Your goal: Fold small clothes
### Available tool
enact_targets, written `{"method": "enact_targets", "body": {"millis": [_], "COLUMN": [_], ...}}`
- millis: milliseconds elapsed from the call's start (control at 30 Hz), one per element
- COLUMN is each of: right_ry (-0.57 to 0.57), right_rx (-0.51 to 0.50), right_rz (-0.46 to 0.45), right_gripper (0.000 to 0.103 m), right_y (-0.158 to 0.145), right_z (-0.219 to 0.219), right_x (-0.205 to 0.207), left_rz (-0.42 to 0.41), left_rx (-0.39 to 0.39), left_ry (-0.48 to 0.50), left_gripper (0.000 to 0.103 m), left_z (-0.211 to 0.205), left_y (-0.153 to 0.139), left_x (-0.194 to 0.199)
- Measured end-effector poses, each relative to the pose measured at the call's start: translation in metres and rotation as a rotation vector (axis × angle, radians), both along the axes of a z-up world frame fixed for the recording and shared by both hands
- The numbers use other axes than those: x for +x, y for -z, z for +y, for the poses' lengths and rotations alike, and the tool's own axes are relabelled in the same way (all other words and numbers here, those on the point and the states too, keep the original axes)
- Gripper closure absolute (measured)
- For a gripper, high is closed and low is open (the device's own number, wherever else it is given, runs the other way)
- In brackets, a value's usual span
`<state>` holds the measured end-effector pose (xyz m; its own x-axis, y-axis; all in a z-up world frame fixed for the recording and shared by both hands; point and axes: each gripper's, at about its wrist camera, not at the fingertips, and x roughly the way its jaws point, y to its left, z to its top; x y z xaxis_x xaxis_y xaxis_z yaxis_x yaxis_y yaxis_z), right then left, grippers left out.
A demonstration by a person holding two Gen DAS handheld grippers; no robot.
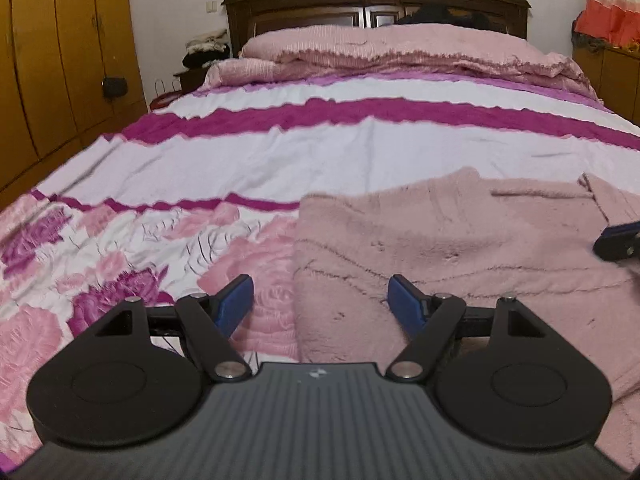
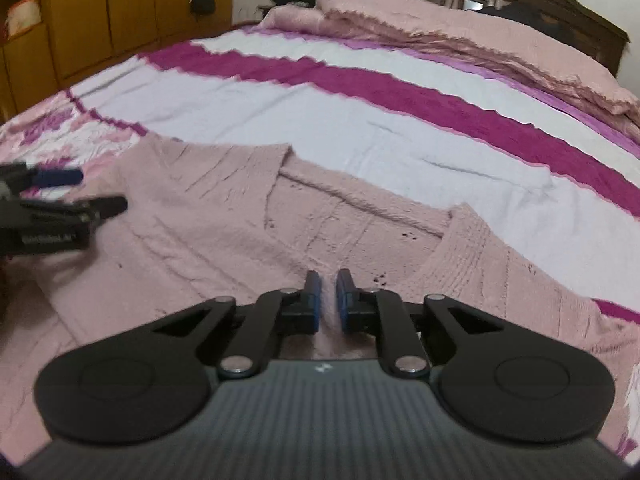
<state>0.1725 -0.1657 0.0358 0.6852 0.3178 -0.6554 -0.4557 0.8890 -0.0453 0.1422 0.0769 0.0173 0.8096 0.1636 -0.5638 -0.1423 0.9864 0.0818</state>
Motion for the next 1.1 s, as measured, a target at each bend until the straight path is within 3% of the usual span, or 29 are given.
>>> {"method": "enact_targets", "body": {"millis": [67,100,233,333,433,533,600,633,667,733,867,933,1033,1100], "right_ry": [0.045,0.071,0.151,0.219,0.389,0.433,0.411,0.386,0.364,0.295,0.199,0.239,0.391,0.413], "right_rx": [0.037,0.07,0.153,0.112,0.044,0.157,0.171,0.153,0.133,0.073,-0.103,-0.171,-0.052,-0.019], "right_rz": [0.001,-0.002,-0.003,0.01,0.043,0.038,0.004,-0.019,-0.031,-0.03,0.027,-0.01,-0.003,-0.022], "right_gripper": [0.068,0.067,0.066,0.066,0.067,0.066,0.065,0.062,0.051,0.044,0.045,0.045,0.041,0.041], "right_y": [-0.008,-0.014,-0.026,-0.017,0.003,0.0,-0.01,-0.015,-0.019,-0.022,-0.006,0.006,0.006,0.003], "right_z": [-0.013,-0.025,-0.073,-0.099,-0.127,-0.146,-0.147,-0.145,-0.141,-0.134,-0.115,-0.114,-0.131,-0.133], "right_x": [-0.005,-0.009,-0.034,-0.048,-0.048,-0.053,-0.056,-0.056,-0.053,-0.047,-0.032,-0.027,-0.02,-0.024], "left_rz": [0.003,0.004,0.003,0.003,0.005,0.001,-0.003,-0.003,-0.002,-0.004,-0.005,-0.004,-0.003,-0.001], "left_rx": [-0.033,-0.052,-0.079,-0.055,-0.05,-0.059,-0.07,-0.074,-0.077,-0.074,-0.069,-0.074,-0.078,-0.069], "left_ry": [-0.016,-0.024,-0.033,-0.037,-0.042,-0.047,-0.048,-0.048,-0.049,-0.049,-0.049,-0.049,-0.05,-0.048], "left_gripper": [0.019,0.019,0.019,0.018,0.017,0.017,0.017,0.017,0.017,0.017,0.016,0.016,0.016,0.016], "left_z": [0.008,0.011,0.017,0.015,0.015,0.017,0.019,0.02,0.02,0.02,0.02,0.02,0.02,0.019], "left_y": [0.002,0.003,0.005,0.005,0.006,0.006,0.006,0.006,0.007,0.007,0.007,0.007,0.007,0.004], "left_x": [0.003,0.004,0.004,0.005,0.004,0.002,0.001,0.001,0.001,0.001,0.001,0.001,0.001,0.0]}}
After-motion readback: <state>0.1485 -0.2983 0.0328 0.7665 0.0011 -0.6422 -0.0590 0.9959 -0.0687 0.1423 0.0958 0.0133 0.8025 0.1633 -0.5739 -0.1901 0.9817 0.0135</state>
